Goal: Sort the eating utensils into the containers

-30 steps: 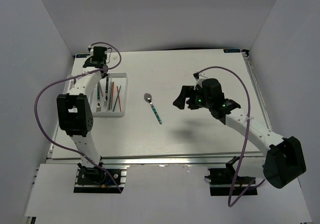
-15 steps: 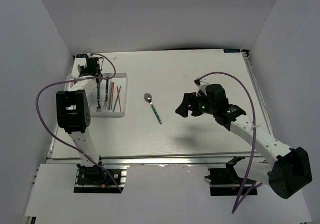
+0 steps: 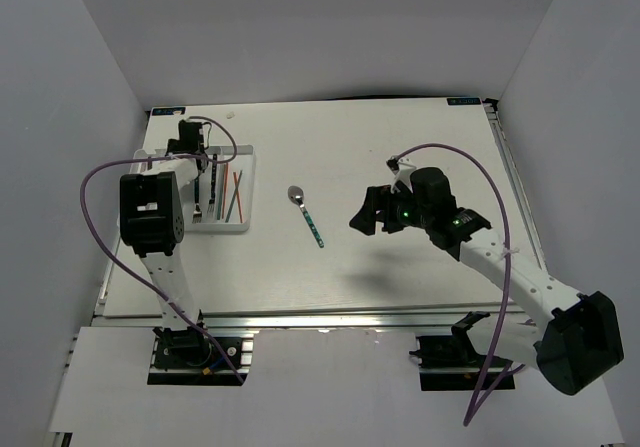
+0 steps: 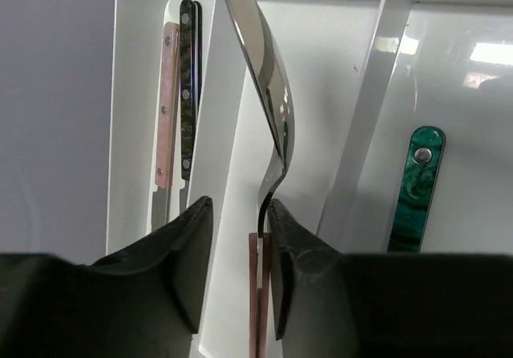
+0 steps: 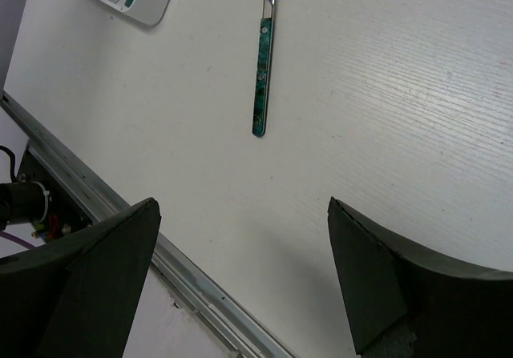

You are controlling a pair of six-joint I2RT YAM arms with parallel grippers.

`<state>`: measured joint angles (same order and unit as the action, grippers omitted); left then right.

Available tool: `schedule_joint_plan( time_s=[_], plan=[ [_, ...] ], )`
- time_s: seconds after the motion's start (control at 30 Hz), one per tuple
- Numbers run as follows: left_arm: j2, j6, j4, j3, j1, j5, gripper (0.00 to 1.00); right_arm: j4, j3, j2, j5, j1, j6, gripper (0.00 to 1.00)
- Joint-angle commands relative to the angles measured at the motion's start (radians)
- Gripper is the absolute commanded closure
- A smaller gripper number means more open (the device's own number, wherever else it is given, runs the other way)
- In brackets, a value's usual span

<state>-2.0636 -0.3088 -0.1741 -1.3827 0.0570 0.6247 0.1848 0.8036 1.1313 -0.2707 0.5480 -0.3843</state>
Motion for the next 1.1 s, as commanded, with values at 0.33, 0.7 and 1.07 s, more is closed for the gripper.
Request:
schedule_joint_plan(
  time_s=[0.33,0.7,1.07],
  plan=[
    [0.215,0.05,-0.004,0.026,0.0,0.026,0.31,0.034,0.107,0.174,0.031,0.021,0.041,0.11],
    [0.145,0.059,-0.03,0.037,0.009,-0.054,0.23,0.065,0.167,0.257,0.048,0.056,0.041,0.11],
    [0.356,0.584,-0.464,-0.196,0.007,-0.029,0.02,0.137,0.389,0.528,0.246,0.161,0.104,0.11]
  ],
)
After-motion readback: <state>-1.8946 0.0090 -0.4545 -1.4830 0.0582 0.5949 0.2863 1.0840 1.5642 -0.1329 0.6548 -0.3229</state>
